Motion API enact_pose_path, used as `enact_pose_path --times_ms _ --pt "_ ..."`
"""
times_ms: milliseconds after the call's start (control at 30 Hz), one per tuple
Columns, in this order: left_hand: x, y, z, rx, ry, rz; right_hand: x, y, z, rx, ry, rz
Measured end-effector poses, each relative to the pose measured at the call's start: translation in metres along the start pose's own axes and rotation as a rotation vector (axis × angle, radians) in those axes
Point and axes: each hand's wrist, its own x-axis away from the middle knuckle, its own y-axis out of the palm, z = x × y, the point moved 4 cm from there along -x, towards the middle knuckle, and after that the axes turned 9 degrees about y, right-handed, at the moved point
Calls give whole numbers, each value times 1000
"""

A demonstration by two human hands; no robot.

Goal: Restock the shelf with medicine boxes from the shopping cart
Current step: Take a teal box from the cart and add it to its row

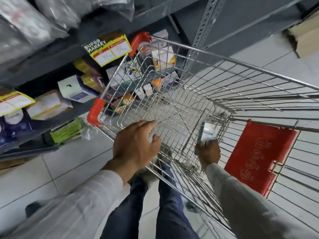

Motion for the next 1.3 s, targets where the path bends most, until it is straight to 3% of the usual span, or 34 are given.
enact_pose_path --times_ms 167,300,600,833,933,1067,1200,1300 --pt "8 -17 10 77 54 -12 80 -55 -69 103 -347 -56" --pt "21 -77 29 144 80 150 158 -113 -131 157 -579 -19" --pt "69 -336 75 121 301 916 338 -255 -287 -166 -1059 237" --pt "143 -473 11 -25 139 1334 439 -337 -412 -481 -1363 237" --pt "157 -507 -28 -74 -31 1322 466 -340 -471 -516 -1402 168" --pt "151 -517 -73 -124 -233 1097 482 -317 -536 -504 -1358 84" --pt "139 -513 -91 -226 -275 921 492 -298 -568 -491 -1329 62" --pt "134 -512 -95 -308 -247 902 482 -284 -569 -483 -1302 86"
